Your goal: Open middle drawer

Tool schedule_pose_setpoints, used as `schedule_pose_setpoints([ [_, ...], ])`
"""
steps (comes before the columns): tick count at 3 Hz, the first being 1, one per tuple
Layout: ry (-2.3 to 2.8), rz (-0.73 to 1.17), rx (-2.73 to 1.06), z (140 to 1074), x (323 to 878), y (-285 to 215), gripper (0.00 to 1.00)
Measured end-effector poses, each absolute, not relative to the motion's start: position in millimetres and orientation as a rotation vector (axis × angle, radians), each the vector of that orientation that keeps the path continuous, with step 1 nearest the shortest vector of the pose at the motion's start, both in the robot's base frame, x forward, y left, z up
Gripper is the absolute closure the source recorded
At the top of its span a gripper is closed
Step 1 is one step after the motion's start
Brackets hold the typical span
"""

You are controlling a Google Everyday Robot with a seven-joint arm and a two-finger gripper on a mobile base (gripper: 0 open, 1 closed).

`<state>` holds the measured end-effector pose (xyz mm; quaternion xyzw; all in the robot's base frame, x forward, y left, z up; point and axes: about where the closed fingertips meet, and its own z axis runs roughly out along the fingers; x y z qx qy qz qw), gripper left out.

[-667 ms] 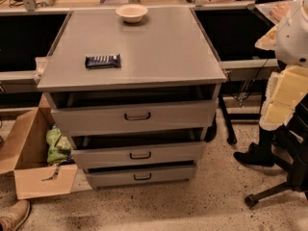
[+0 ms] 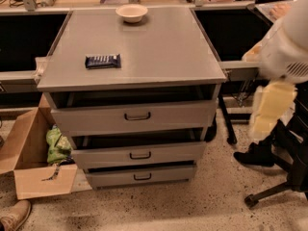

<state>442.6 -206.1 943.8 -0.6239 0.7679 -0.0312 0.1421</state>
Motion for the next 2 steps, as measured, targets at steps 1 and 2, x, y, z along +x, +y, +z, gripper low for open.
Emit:
schedule_pose_setpoints([
  [1,2.184,-0.050,-1.917,874.3,448.3,-184.0,0.00],
  [2,2.162,0.058,-1.976,799.9,450.2,-162.1,0.00],
])
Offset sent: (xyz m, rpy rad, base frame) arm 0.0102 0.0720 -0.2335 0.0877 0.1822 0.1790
